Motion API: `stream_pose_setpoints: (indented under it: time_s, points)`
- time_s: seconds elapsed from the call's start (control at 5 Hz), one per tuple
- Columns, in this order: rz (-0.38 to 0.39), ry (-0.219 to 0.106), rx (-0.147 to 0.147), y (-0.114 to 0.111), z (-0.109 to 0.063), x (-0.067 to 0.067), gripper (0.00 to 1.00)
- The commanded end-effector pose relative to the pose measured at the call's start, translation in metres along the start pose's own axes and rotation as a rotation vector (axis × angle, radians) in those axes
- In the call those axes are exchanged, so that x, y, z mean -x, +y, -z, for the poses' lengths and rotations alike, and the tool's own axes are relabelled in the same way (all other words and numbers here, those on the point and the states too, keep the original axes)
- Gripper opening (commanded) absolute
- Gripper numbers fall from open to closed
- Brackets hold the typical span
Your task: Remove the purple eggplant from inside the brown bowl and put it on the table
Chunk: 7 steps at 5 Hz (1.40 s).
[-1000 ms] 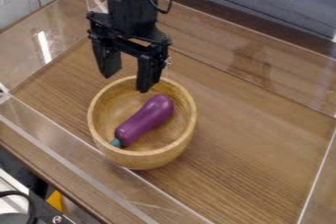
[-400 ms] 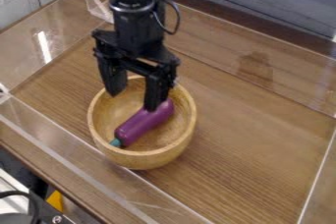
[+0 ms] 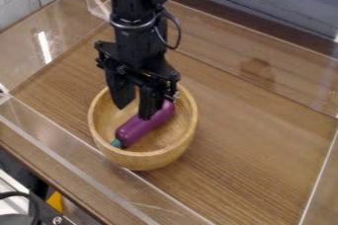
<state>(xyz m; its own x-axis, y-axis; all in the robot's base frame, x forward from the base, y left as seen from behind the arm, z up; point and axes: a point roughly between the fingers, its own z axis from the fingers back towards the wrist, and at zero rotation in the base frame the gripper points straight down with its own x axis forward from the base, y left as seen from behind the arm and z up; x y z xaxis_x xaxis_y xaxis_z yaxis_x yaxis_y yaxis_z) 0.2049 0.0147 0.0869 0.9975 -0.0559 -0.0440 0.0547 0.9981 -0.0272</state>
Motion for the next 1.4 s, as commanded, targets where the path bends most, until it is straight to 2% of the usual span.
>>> stream_pose_setpoints:
  time_s: [0.0, 0.2, 0.6, 1.2]
  points:
    - [0.001, -0.057, -0.006, -0.008, 0.003, -0.006, 1.0]
    - [-0.006, -0.069, -0.009, -0.012, 0.015, -0.009, 1.0]
    - [-0.07, -0.099, -0.014, -0.008, 0.026, -0.012, 1.0]
    - [0.0, -0.128, -0.009, 0.002, 0.013, -0.018, 1.0]
